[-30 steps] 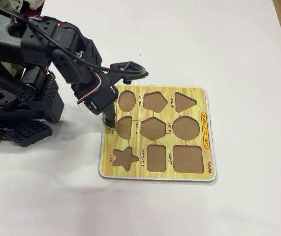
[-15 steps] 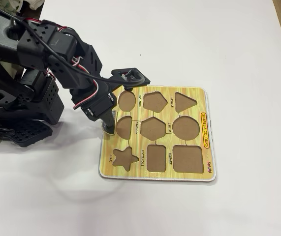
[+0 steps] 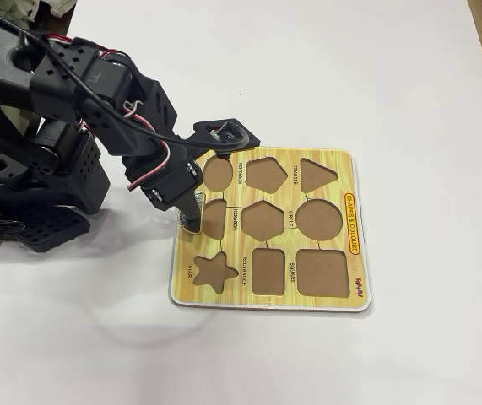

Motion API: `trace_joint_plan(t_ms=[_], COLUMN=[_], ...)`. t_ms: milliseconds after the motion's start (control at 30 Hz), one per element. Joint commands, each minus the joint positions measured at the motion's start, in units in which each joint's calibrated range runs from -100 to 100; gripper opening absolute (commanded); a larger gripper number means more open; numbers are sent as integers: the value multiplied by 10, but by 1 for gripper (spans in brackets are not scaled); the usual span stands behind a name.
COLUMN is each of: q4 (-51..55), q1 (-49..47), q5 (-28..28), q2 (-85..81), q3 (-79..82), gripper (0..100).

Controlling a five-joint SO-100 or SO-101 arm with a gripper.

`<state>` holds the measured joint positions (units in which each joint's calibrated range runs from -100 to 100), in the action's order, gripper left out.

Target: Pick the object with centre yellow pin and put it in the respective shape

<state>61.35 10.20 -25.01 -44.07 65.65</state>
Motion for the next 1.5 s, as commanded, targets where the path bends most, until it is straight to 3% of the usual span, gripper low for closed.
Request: trace_joint_plan(t_ms=[0, 533, 1000, 1467], q4=[-5, 62, 54, -28], q1=[-2, -1, 3, 6], q5=[2, -3, -4, 0], q2=[-5, 28, 143, 164], q3=[-13, -74, -143, -147], gripper=[1, 1, 1, 1])
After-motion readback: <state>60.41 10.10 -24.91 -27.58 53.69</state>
